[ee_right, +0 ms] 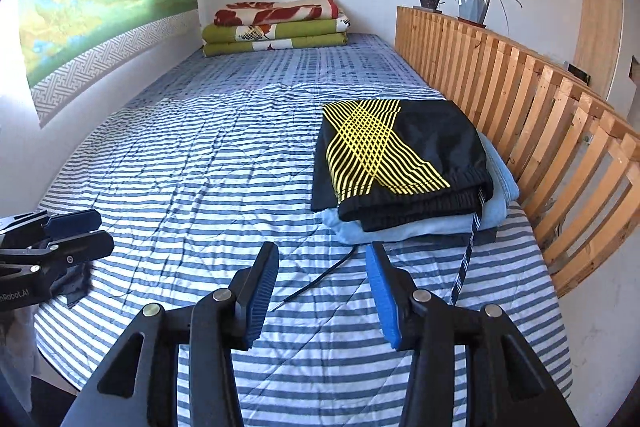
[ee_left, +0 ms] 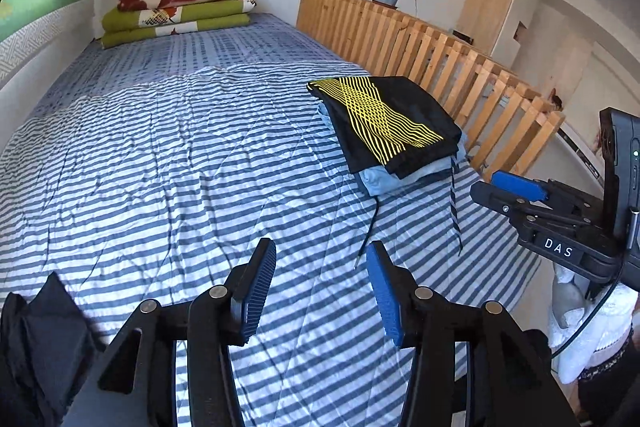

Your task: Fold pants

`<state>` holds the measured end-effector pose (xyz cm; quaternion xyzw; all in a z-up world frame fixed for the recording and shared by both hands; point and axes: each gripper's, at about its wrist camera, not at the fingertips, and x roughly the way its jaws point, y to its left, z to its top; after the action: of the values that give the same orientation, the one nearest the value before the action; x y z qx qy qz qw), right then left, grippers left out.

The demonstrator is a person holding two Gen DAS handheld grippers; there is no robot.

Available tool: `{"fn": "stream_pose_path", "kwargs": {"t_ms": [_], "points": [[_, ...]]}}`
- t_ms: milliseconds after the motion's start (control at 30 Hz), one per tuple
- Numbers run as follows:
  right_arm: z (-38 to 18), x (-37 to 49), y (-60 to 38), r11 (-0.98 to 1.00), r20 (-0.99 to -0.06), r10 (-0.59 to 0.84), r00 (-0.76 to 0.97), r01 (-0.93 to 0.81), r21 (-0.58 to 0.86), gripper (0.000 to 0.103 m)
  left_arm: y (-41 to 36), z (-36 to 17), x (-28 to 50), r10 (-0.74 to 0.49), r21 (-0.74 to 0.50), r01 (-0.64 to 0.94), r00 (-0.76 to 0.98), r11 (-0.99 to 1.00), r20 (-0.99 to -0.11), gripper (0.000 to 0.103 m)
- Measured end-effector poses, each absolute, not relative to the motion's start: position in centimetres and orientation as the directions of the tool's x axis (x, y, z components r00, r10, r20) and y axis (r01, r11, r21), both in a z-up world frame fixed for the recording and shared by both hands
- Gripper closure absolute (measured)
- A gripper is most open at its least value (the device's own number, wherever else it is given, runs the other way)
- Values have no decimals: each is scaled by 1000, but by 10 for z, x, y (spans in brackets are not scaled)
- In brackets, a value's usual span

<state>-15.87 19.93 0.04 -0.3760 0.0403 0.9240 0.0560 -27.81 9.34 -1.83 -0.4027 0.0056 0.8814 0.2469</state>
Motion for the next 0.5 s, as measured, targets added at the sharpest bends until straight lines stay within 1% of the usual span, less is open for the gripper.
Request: {"fn": "stream_pose_path", "kwargs": {"t_ms": [67,133,267,500], "points": [[6,-142,181,-991,-691,81,-718,-134,24,59,81,-11,-257,420,-171,-437,-571,-883,-705,46],[12,-127,165,-991,-679,99,-728,-137,3,59,69,-6,-238,417,-159,-442,-581,-883,-699,44],[24,-101,143,-989,-659,115,-743,-151,-2,55,50,0,-204,419,-156,-445,-587,-882,-693,42],[30,-67,117,-989,-657,107,-746,-150,9,55,26,8,-154,414,-158,-435,-593,-886,-691,40]]}}
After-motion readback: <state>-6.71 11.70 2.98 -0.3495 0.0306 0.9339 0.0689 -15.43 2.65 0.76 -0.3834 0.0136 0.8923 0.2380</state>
